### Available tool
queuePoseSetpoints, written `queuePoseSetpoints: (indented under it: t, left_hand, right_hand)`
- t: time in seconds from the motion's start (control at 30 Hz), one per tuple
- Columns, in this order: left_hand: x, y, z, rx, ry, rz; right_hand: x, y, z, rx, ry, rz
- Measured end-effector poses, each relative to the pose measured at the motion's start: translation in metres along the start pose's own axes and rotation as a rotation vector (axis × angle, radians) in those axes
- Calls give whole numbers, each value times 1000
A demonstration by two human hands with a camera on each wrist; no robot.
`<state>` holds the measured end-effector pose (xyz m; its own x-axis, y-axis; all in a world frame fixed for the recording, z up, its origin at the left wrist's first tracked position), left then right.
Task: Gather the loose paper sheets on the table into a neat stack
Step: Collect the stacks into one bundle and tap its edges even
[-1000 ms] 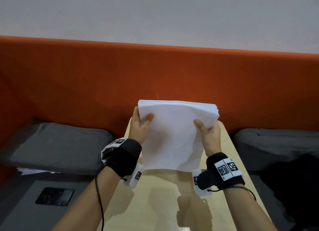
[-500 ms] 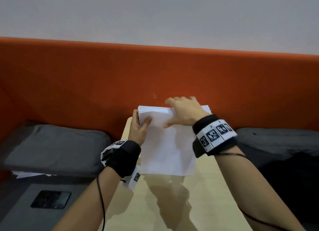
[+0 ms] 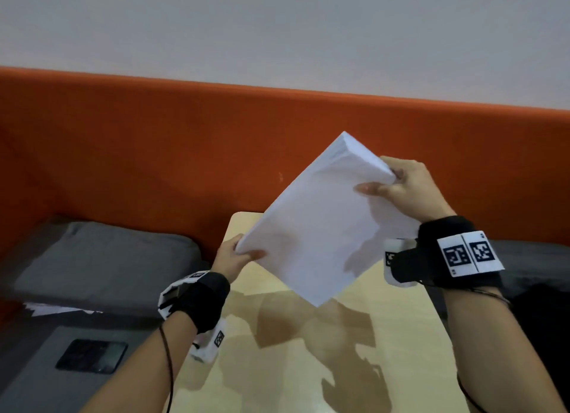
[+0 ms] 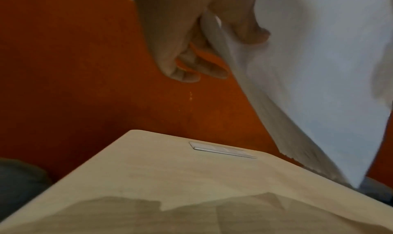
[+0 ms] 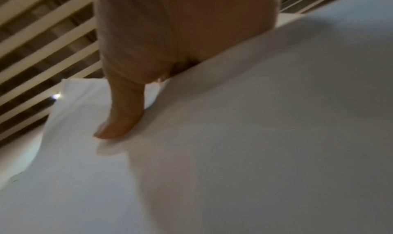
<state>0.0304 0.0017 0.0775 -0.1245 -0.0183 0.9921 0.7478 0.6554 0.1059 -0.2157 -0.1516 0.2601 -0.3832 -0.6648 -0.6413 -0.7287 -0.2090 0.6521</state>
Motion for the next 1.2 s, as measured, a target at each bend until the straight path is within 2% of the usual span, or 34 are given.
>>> queuePoseSetpoints:
  t: [0.07,0.2,0.27,0.37,0.43,0.63,0.77,0.87,0.97,1.1,1.2]
  left_hand:
    - [6,3,-5,70,26,86]
    - [27,-16,-10,115,134,442]
    - [38,-22,-11,158,78,394]
    - [44,-26,-7,197,-23,287]
    - [38,-28,-3,197,-22,243]
    - [-16,-30,21,64,75,-70]
    - [-24,-29,24,76,132,-117]
    - [-22,-29,21,94,161,-72]
    - [-21,-33,22,100,139,-25]
    - [-25,-33,20,138,131,2]
    - [-22,-35,16,137,71,13]
  right_hand:
    - [14,8,8,38,-67,-220]
    - [42,-3,35,153,-175,-568]
    - [58,-18,47,251,-239,-643]
    - [82,-37,62,356,-333,-683]
    - [96,-47,74,374,-375,-685]
    - [138,-98,126,225,-533,-668]
    - [145,-99,127,228,-544,-660]
    - [141,-96,124,222,-522,-695]
    - [142,-94,125,236,-505,-714]
    - [141,-98,126,171,-554,-714]
    - [134,-103,122,213,-585,-699]
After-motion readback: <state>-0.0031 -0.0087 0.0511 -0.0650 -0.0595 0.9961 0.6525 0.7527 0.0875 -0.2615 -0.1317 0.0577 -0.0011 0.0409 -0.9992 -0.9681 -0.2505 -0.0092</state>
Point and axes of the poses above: each hand's wrist, its own z-axis away from the middle knuckle, its own y-axis out of the back of the hand, x = y × z, the point moved 1 cm from there along -z, towards the middle knuckle, and after that the axes turned 4 degrees about x, right-handed, at the moved point
